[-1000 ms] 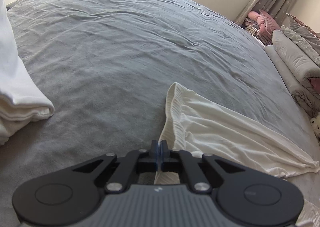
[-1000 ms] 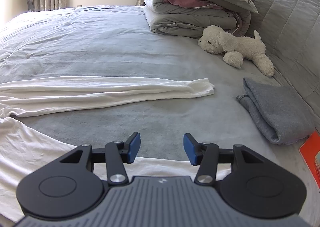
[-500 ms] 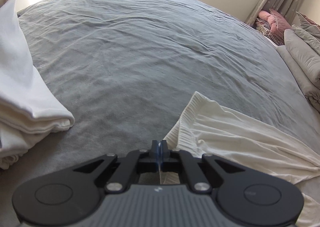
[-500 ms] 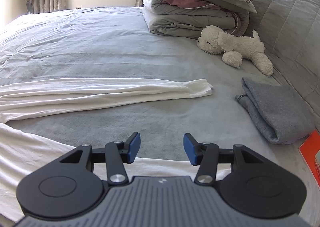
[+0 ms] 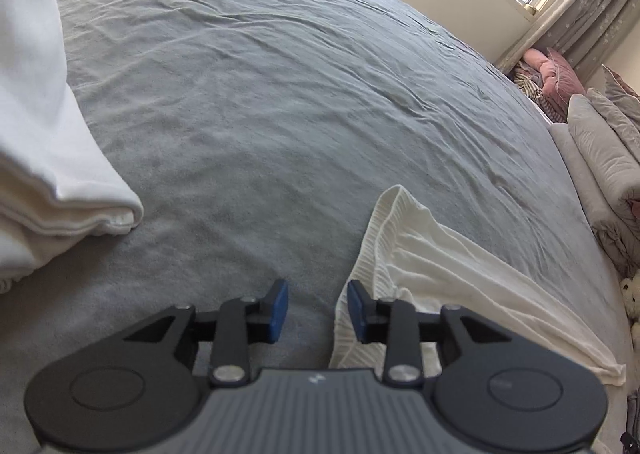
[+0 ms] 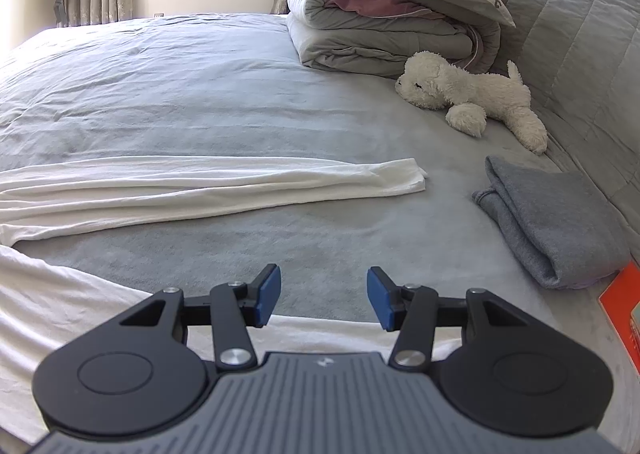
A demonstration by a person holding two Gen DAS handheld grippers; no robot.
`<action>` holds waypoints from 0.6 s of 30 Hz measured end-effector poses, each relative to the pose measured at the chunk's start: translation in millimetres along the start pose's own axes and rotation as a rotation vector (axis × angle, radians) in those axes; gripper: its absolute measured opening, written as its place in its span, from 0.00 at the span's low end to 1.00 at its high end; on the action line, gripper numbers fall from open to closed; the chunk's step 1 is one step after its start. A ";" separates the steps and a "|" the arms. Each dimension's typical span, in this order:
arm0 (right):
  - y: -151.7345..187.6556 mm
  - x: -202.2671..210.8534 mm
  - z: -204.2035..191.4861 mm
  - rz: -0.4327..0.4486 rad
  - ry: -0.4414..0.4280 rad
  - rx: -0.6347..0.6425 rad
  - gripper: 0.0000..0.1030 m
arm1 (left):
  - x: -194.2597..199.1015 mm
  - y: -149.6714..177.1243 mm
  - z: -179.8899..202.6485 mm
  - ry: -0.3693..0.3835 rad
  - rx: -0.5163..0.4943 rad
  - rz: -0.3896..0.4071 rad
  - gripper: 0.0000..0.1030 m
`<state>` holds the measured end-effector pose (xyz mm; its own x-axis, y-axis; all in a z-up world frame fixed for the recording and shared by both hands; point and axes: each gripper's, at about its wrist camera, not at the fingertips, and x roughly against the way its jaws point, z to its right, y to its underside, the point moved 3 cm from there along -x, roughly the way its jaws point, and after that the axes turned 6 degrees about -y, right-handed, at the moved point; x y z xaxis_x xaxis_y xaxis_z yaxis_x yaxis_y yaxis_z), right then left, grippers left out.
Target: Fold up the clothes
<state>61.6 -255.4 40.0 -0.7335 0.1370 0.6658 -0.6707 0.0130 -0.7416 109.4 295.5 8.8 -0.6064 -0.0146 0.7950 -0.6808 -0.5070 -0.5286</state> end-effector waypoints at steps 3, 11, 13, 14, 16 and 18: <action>-0.2 0.3 -2.3 0.001 -0.004 0.006 0.50 | 5.2 0.2 -9.4 0.026 0.066 -0.007 0.40; 1.2 0.9 -4.1 0.000 -0.003 0.007 0.50 | 5.8 6.9 -13.0 0.201 0.211 -0.031 0.52; 1.4 0.6 -4.6 -0.001 -0.003 0.009 0.50 | 0.5 10.4 -3.9 0.202 0.168 -0.040 0.53; 1.6 0.6 -4.9 -0.002 -0.003 0.010 0.50 | -2.6 12.4 0.3 0.193 0.142 -0.045 0.53; 1.6 0.6 -4.4 -0.003 -0.004 0.010 0.50 | -7.5 15.9 9.5 0.165 0.078 -0.038 0.50; 1.6 0.5 -4.4 -0.003 -0.003 0.010 0.50 | -8.4 17.4 18.1 0.140 0.015 -0.021 0.31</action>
<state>60.7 -251.0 38.8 -0.7321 0.1337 0.6680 -0.6737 0.0037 -0.7390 110.1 271.2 -1.8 -0.6445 0.1160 0.7558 -0.6883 -0.5186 -0.5073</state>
